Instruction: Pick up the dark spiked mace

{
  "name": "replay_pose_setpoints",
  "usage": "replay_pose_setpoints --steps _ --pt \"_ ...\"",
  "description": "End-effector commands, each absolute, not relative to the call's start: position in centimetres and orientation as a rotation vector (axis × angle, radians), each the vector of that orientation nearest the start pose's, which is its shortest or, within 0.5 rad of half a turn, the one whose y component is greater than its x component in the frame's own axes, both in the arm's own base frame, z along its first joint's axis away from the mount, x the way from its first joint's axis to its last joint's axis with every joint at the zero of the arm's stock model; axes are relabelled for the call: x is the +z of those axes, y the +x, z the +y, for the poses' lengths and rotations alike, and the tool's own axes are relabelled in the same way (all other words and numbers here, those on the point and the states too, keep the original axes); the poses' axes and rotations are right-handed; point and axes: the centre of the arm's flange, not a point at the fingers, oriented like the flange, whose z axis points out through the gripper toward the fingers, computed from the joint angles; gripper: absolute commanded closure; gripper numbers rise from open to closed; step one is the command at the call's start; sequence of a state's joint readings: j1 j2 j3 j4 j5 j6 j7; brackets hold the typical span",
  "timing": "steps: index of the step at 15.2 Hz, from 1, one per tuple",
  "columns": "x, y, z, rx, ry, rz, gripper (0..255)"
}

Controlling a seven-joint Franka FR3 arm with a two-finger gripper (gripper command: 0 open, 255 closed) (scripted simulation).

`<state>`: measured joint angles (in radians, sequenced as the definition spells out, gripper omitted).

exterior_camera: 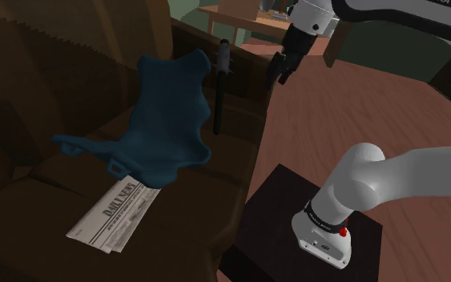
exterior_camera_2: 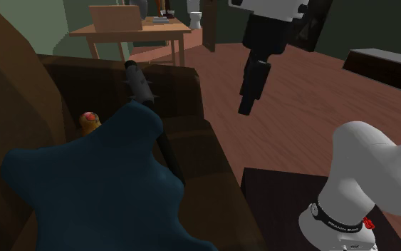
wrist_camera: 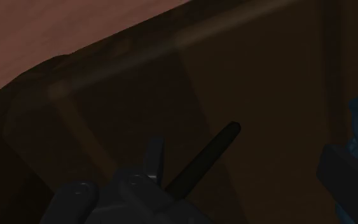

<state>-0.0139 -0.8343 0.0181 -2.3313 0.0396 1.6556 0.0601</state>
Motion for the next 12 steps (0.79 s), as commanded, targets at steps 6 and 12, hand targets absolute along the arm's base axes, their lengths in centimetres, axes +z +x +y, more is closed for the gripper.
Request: replay_pose_setpoints --steps 6,12 --pt "59.7 35.3 1.2 -0.346 -3.101 0.36 0" --pt "56.8 41.7 0.5 -0.466 -3.068 0.682 0"
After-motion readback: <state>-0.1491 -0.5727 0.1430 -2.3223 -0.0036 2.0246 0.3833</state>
